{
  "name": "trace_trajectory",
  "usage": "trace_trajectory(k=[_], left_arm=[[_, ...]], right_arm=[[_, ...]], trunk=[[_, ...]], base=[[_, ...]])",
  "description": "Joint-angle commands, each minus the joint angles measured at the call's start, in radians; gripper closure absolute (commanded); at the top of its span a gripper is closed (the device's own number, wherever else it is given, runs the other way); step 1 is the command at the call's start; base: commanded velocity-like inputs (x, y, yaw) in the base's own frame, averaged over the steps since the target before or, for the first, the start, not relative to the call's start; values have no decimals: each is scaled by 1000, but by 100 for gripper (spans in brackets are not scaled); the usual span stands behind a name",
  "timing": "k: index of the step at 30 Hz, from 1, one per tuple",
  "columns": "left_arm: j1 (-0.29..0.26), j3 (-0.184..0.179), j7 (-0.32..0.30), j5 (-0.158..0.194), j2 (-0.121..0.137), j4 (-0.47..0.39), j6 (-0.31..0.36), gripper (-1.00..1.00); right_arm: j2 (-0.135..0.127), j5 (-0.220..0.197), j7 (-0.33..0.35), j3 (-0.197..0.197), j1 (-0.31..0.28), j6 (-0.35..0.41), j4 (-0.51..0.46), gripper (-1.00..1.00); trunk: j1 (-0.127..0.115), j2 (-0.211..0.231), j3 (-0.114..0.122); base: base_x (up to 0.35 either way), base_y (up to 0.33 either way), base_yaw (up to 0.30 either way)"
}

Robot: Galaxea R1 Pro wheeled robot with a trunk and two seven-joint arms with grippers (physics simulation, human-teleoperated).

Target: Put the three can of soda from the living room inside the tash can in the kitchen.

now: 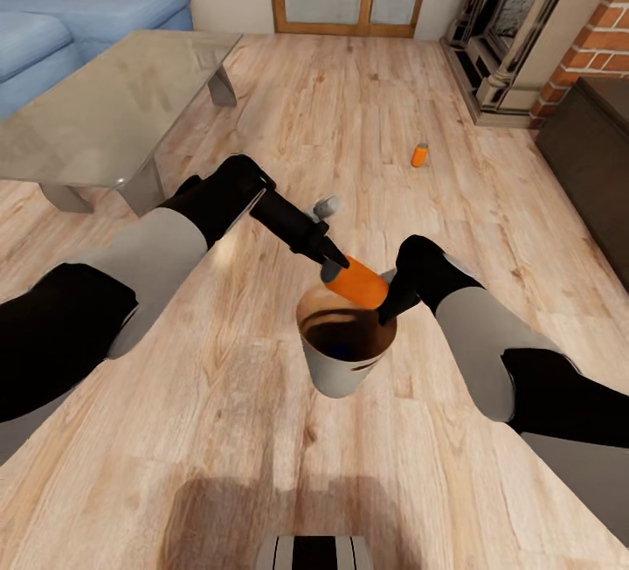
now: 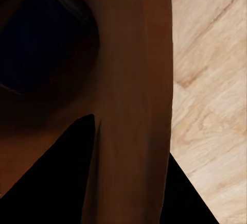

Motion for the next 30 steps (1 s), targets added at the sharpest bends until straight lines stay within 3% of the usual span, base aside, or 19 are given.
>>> trace_trajectory(k=[1, 3, 12, 15, 17, 20, 27, 30], left_arm=[[8, 1, 1, 1, 0, -6, 0, 100], [34, 0, 13, 0, 1, -27, 0, 100], [102, -10, 85, 0, 6, -50, 0, 100], [108, -55, 89, 0, 9, -53, 0, 100], [111, -114, 90, -1, 10, -54, 0, 100], [112, -143, 93, -1, 11, -54, 0, 100], [113, -175, 96, -2, 12, -55, 0, 100], [113, -223, 94, -1, 12, -55, 0, 100]], right_arm=[[5, -9, -2, -3, 0, 7, 0, 100], [20, -9, -16, -7, 0, 7, 0, 100], [30, -9, -32, -11, 0, 7, 0, 100], [30, -9, -32, -11, 0, 7, 0, 100], [31, -9, -33, -11, 0, 7, 0, 100], [32, -9, -33, -11, 0, 7, 0, 100], [36, -9, -33, -12, 0, 7, 0, 100], [35, -9, -34, -21, 0, 7, 0, 100]], trunk=[[0, 0, 0], [0, 0, 0], [0, 0, 0], [0, 0, 0], [0, 0, 0], [0, 0, 0], [0, 0, 0], [0, 0, 0]], base=[[0, 0, 0], [0, 0, 0], [0, 0, 0], [0, 0, 0], [0, 0, 0], [0, 0, 0], [0, 0, 0], [0, 0, 0]])
